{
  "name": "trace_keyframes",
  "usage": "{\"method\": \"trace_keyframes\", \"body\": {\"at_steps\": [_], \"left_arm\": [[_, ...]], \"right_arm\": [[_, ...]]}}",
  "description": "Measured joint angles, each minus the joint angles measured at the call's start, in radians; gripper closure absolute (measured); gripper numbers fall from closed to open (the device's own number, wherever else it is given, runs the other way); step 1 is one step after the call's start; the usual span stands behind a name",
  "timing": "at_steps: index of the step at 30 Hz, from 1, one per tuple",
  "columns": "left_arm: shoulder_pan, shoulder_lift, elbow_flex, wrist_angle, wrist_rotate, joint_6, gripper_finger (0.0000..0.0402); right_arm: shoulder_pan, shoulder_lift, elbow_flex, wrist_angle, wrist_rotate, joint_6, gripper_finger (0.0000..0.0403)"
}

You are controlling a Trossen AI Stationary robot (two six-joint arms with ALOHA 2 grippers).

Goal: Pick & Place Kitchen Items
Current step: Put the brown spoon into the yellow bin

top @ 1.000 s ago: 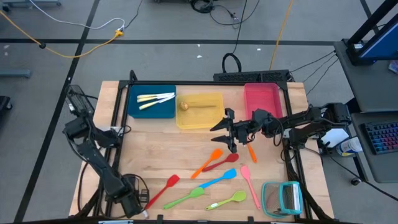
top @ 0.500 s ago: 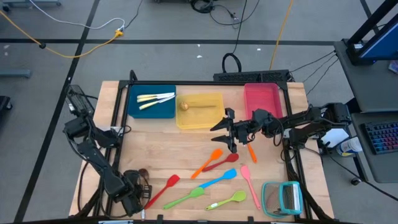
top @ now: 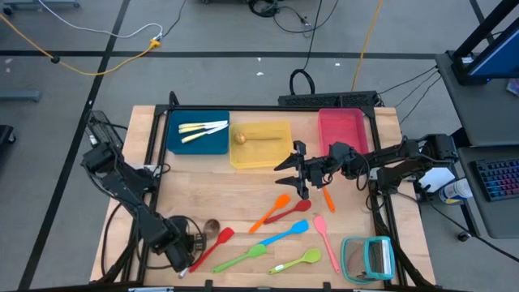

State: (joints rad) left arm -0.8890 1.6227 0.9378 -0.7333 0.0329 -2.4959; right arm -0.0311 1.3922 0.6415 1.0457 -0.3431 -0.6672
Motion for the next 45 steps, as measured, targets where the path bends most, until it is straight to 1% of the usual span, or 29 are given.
{"method": "trace_keyframes", "body": {"at_steps": [2,5,7,17,22,27,29,32,34,36,38,41,43,45], "left_arm": [[0.000,0.000,0.000,0.016,-0.032,0.065,0.0300],[0.001,0.001,0.000,0.055,-0.122,0.201,0.0300],[0.003,0.001,0.001,0.059,-0.149,0.260,0.0300],[-0.003,0.001,0.001,0.063,-0.161,0.313,0.0300],[-0.003,0.001,0.001,0.129,-0.203,0.401,0.0300],[-0.005,0.029,0.003,0.144,-0.196,0.436,0.0300],[-0.009,0.051,0.003,0.158,-0.156,0.451,0.0300],[-0.009,0.084,0.003,0.164,-0.048,0.469,0.0300],[-0.009,0.099,0.004,0.164,-0.011,0.472,0.0300],[-0.013,0.113,0.008,0.172,-0.013,0.488,0.0300],[-0.016,0.129,0.008,0.184,-0.049,0.523,0.0300],[-0.017,0.142,0.008,0.187,-0.073,0.579,0.0302],[-0.011,0.152,0.009,0.177,-0.085,0.569,0.0316],[-0.004,0.155,0.010,0.170,-0.077,0.551,0.0342]], "right_arm": [[0.000,0.000,0.000,-0.003,0.000,0.000,0.0220],[0.000,0.000,0.000,-0.003,0.000,0.000,0.0220],[0.000,0.000,0.000,-0.003,0.000,0.001,0.0220],[0.000,0.000,0.000,-0.024,0.000,0.001,0.0220],[0.000,0.000,0.000,-0.029,0.000,0.001,0.0220],[0.000,0.000,0.000,-0.032,-0.001,0.001,0.0220],[0.000,0.000,0.000,-0.032,-0.001,0.001,0.0220],[0.000,0.000,0.000,-0.033,-0.001,0.001,0.0220],[0.000,0.000,0.000,-0.033,-0.001,0.001,0.0220],[0.000,0.000,0.000,-0.033,-0.001,0.001,0.0220],[0.000,0.000,0.000,-0.032,-0.001,0.001,0.0220],[0.000,0.000,0.000,-0.027,-0.001,0.001,0.0220],[0.000,0.000,0.000,-0.025,-0.001,0.001,0.0220],[0.000,0.000,0.000,-0.027,-0.001,0.001,0.0220]]}}
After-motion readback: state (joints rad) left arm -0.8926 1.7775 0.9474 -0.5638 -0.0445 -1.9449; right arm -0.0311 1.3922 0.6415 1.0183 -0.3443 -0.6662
